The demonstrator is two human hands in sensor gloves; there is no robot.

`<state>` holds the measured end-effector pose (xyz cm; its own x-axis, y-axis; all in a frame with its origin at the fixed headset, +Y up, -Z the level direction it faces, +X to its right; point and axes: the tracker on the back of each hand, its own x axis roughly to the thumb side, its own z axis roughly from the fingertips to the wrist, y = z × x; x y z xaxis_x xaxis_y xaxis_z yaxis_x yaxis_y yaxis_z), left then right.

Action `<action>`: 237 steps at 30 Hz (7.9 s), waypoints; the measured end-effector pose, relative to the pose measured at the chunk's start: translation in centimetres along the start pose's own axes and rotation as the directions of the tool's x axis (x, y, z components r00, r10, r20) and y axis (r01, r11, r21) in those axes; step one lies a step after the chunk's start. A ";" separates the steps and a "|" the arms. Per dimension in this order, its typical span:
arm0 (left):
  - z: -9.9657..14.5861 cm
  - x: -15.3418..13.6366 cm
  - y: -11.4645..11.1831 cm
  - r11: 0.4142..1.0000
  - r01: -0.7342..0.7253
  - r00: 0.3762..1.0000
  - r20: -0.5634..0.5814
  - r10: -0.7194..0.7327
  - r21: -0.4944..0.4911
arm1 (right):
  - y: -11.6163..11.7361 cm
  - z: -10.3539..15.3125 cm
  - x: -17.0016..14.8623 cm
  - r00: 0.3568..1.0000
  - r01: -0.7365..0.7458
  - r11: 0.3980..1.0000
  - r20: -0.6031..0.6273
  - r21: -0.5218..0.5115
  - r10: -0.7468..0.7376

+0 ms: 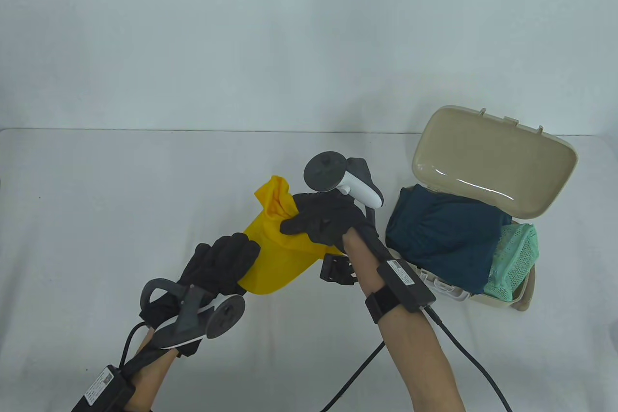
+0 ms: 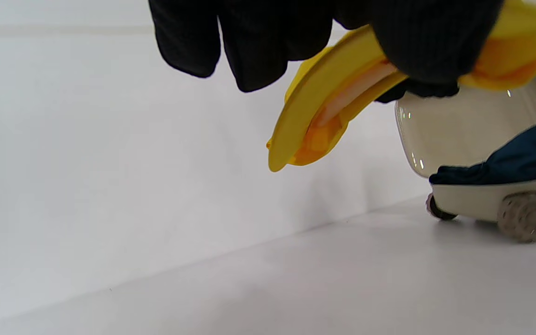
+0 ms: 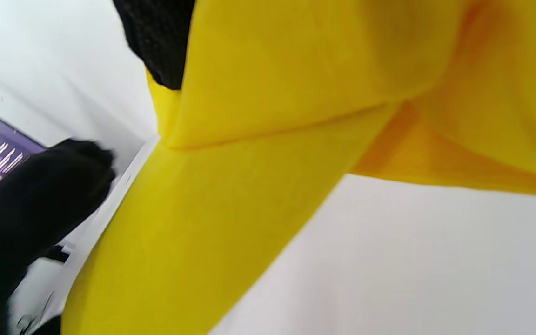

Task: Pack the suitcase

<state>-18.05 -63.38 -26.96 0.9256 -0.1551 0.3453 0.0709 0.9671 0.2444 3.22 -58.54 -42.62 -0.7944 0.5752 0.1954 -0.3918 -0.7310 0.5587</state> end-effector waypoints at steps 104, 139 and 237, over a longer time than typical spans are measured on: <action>-0.2 -3.4 -5.3 0.965 -0.194 0.976 -0.136 0.171 -0.178 | -2.7 10.9 -30.0 0.611 0.555 0.582 -0.183 -0.595 -0.770; -0.3 -2.4 -4.9 0.967 -0.181 0.982 -0.090 0.166 -0.181 | -3.7 8.1 -23.6 0.605 -0.220 0.845 -0.748 -0.487 -0.274; -10.4 5.5 -3.7 0.865 -0.146 0.962 0.136 0.238 -0.481 | 3.3 7.0 -9.4 0.923 -0.159 0.972 -0.377 -0.173 0.084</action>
<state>-9.33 -65.69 -35.33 0.8566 0.0534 0.5132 0.1050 0.9558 -0.2746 12.63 -63.82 -36.95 -0.9404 0.3313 -0.0766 -0.3352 -0.8653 0.3728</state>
